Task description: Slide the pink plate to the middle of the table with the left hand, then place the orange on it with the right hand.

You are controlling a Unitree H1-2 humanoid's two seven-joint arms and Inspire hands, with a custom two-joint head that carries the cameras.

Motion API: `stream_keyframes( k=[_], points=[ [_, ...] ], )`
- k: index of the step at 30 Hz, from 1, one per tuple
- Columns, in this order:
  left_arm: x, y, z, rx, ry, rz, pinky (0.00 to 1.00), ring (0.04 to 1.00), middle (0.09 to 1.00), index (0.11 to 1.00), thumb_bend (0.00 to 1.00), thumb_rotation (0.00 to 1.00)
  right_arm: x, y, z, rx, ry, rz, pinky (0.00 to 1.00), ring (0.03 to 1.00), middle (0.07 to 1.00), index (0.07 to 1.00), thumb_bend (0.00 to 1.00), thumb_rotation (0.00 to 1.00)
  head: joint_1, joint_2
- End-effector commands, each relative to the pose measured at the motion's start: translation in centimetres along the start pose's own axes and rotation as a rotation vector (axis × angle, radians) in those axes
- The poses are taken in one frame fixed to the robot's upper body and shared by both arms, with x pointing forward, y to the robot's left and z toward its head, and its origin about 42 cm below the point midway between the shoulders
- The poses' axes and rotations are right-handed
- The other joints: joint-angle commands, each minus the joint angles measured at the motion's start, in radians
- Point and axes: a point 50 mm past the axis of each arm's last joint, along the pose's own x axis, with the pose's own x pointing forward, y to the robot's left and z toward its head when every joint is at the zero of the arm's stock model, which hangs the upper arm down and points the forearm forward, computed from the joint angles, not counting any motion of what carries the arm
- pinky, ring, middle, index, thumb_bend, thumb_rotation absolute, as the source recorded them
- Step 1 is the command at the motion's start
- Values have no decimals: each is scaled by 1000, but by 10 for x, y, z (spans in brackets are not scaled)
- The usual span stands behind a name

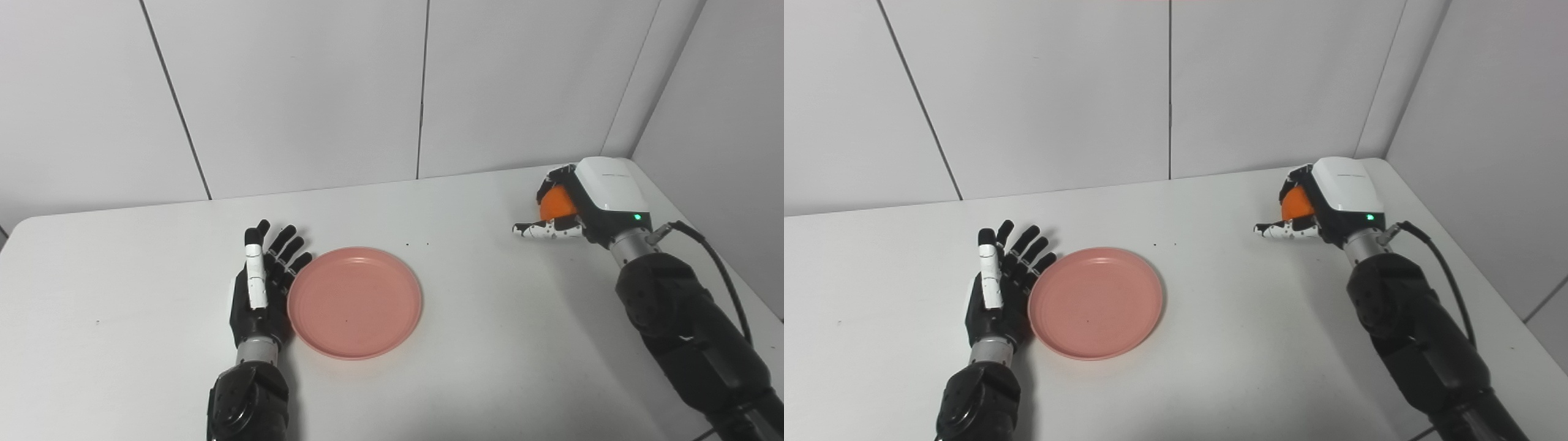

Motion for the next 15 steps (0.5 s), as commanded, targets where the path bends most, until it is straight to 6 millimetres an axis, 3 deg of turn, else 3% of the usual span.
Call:
stream_keyframes(
  k=[1,7,15],
  points=[
    [-7,-30,-20,-74,35,4,725,805,791,902,830,788,12,-29,7,1,-71,-109,89,132,184,229,607,347,17,-2],
    [-8,-38,-27,-77,35,-2,715,799,786,897,832,782,14,-26,9,31,-95,-108,85,129,181,221,608,312,63,-5],
    [-9,-44,-33,-81,38,0,715,791,780,894,826,776,15,-25,36,73,-159,-112,86,130,187,227,604,371,122,-11]
  ],
)
